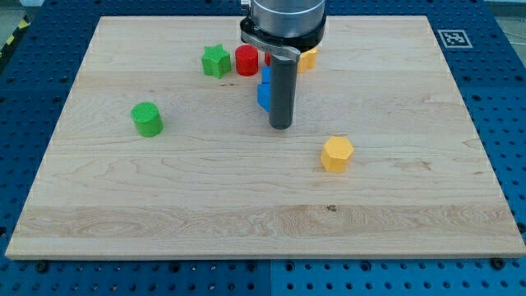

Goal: Move your arm to the right of the yellow hexagon

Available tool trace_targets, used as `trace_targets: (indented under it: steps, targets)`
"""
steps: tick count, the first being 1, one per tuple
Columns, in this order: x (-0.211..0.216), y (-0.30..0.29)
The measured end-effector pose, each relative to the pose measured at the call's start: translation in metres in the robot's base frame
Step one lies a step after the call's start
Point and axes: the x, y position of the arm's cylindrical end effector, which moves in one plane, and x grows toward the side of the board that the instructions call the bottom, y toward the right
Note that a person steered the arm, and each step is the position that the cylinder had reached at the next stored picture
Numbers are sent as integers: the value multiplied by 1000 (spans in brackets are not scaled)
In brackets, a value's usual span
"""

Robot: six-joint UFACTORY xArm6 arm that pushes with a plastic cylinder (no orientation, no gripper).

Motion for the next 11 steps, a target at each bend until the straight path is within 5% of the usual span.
trace_targets:
  steps: [4,10,11]
  targets:
    - [14,55]
    - [12,226]
    - [57,207]
